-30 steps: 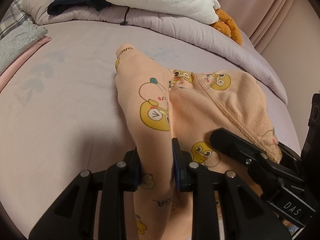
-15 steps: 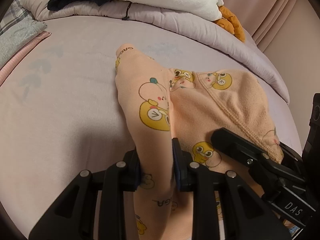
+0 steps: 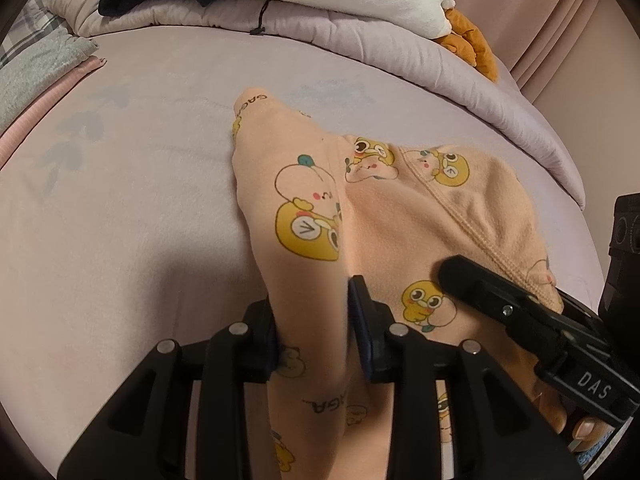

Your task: Fold small clothes

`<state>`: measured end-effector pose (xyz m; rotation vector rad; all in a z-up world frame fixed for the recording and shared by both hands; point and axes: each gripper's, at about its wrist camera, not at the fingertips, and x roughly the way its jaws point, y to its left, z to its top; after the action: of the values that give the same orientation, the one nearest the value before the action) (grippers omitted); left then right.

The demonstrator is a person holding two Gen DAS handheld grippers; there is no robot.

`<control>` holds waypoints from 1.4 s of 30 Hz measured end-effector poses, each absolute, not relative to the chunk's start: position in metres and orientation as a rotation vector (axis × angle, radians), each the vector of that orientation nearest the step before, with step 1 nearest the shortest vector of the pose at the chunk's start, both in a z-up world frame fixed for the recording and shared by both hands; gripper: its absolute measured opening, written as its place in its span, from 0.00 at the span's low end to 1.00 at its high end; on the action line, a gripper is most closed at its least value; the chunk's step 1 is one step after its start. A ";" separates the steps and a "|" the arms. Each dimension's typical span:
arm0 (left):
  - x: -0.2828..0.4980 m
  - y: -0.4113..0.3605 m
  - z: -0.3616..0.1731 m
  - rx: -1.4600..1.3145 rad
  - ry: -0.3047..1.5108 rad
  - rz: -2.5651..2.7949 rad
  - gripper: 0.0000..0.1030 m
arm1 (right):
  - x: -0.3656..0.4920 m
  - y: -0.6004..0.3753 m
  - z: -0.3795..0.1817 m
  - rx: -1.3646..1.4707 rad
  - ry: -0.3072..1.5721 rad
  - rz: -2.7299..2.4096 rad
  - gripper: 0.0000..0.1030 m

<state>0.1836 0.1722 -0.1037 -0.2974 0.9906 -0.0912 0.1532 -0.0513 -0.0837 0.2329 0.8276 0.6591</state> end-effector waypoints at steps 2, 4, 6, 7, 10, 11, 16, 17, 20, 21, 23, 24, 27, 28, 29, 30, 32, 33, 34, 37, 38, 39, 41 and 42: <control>0.184 0.172 -0.104 -0.297 0.992 -0.088 0.32 | 0.155 -0.053 -0.086 0.237 0.840 0.650 0.25; 0.184 0.173 -0.104 -0.299 0.993 -0.086 0.33 | 0.156 -0.054 -0.088 0.242 0.856 0.636 0.25; 0.185 0.173 -0.105 -0.303 0.994 -0.084 0.34 | 0.157 -0.056 -0.090 0.251 0.869 0.627 0.25; 0.185 0.173 -0.105 -0.302 0.994 -0.083 0.34 | 0.158 -0.057 -0.091 0.256 0.875 0.622 0.25; 0.184 0.172 -0.105 -0.294 0.994 -0.080 0.35 | 0.159 -0.060 -0.094 0.268 0.892 0.612 0.25; 0.185 0.172 -0.105 -0.290 0.995 -0.077 0.35 | 0.159 -0.061 -0.096 0.272 0.898 0.610 0.25; 0.186 0.173 -0.106 -0.291 1.002 -0.053 0.45 | 0.160 -0.068 -0.099 0.309 0.922 0.611 0.26; 0.186 0.175 -0.107 -0.295 1.003 -0.048 0.46 | 0.160 -0.068 -0.100 0.310 0.925 0.609 0.26; 0.186 0.176 -0.108 -0.300 1.006 -0.037 0.51 | 0.160 -0.070 -0.102 0.313 0.937 0.600 0.29; 0.186 0.177 -0.108 -0.297 1.008 -0.029 0.55 | 0.160 -0.072 -0.103 0.315 0.943 0.593 0.31; 0.186 0.178 -0.109 -0.294 1.014 -0.007 0.63 | 0.162 -0.075 -0.105 0.324 0.958 0.572 0.40; 0.186 0.179 -0.110 -0.294 1.015 0.002 0.67 | 0.163 -0.077 -0.107 0.336 0.963 0.571 0.41; 0.186 0.181 -0.110 -0.295 1.019 0.017 0.72 | 0.163 -0.079 -0.108 0.346 0.969 0.565 0.45; 0.186 0.181 -0.111 -0.287 1.021 0.030 0.77 | 0.163 -0.079 -0.108 0.344 0.969 0.564 0.46; 0.186 0.180 -0.111 -0.281 1.023 0.041 0.79 | 0.162 -0.079 -0.107 0.342 0.970 0.562 0.46; 0.186 0.181 -0.112 -0.277 1.025 0.051 0.82 | 0.163 -0.079 -0.107 0.338 0.970 0.559 0.48; 0.185 0.181 -0.113 -0.279 1.027 0.056 0.82 | 0.162 -0.078 -0.105 0.327 0.970 0.551 0.51; 0.185 0.182 -0.113 -0.280 1.027 0.057 0.83 | 0.161 -0.079 -0.105 0.322 0.970 0.548 0.52; 0.185 0.182 -0.113 -0.280 1.028 0.059 0.84 | 0.162 -0.079 -0.104 0.320 0.971 0.546 0.52; 0.183 0.182 -0.113 -0.277 1.030 0.071 0.86 | 0.162 -0.080 -0.103 0.323 0.977 0.538 0.55; 0.182 0.182 -0.113 -0.278 1.026 0.077 0.86 | 0.161 -0.080 -0.103 0.325 0.979 0.534 0.56; 0.181 0.182 -0.113 -0.277 1.026 0.079 0.87 | 0.160 -0.081 -0.103 0.329 0.981 0.530 0.57; 0.178 0.182 -0.113 -0.277 1.025 0.080 0.87 | 0.160 -0.082 -0.104 0.338 0.984 0.527 0.58; 0.176 0.182 -0.113 -0.277 1.024 0.080 0.87 | 0.159 -0.084 -0.104 0.342 0.987 0.525 0.58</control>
<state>0.1764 0.1823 -0.1131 -0.2773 1.0244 0.0805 0.1586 -0.0836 -0.1041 0.3415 0.9867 0.5246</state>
